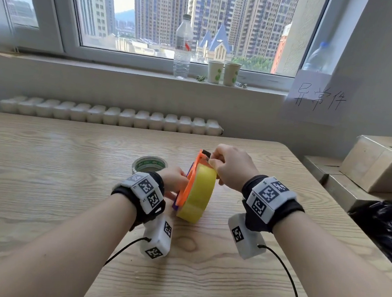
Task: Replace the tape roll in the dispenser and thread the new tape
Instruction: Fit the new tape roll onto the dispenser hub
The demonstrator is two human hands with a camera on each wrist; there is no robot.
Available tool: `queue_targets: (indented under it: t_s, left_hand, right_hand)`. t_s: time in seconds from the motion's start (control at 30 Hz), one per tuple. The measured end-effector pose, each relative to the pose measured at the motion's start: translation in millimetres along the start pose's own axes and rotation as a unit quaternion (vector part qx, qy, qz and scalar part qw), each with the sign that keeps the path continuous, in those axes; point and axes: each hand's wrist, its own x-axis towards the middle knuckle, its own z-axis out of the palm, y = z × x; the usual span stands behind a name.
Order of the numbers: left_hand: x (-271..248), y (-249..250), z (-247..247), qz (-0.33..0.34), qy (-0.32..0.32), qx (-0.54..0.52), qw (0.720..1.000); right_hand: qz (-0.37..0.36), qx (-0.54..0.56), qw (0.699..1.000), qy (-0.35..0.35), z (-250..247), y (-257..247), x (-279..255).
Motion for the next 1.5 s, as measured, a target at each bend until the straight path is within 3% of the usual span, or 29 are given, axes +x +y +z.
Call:
queue_targets:
  t_s: [0.13,0.37,0.53,0.7,0.8,0.97,1.17,1.4,1.5]
  left_hand:
    - [-4.1,-2.8,-15.1,0.001,0.013,-0.091,0.996]
    - [-17.0,3.2,-17.6,0.035,-0.016,-0.144,0.989]
    - [-20.0,2.7,-20.4,0.045,0.056,-0.196,0.978]
    - [-16.7,6.9,-22.9,0.12,0.155,-0.115,0.974]
    - [-14.3,5.1,-24.6,0.139,0.208,-0.069,0.966]
    - [-19.5,4.8,-24.3,0.159,0.223,-0.011,0.962]
    - [-22.8,5.2,-25.8,0.187,0.232,-0.002,0.955]
    - [-23.5,1.6,-27.3,0.191,0.244,0.0,0.951]
    - [-24.6,2.2,-28.1,0.206,0.274,0.003,0.939]
  right_hand:
    - [-0.038,0.004,0.998,0.04,-1.6,0.6,0.3]
    - [-0.088,0.043,0.995,0.036,-4.7,-4.4,3.9]
    - [-0.102,0.098,0.989,0.043,-7.8,-8.8,6.9]
    - [-0.032,0.185,0.982,-0.009,-12.8,-3.5,12.2]
    - [0.049,0.245,0.968,-0.003,-14.5,0.0,12.4]
    - [0.169,0.248,0.95,-0.089,-16.6,-6.4,5.0]
    - [0.188,0.263,0.931,-0.169,-16.4,-5.9,3.2]
    - [0.201,0.275,0.934,-0.107,-21.8,-7.6,1.0]
    - [0.219,0.293,0.922,-0.127,-22.1,-6.6,-0.2]
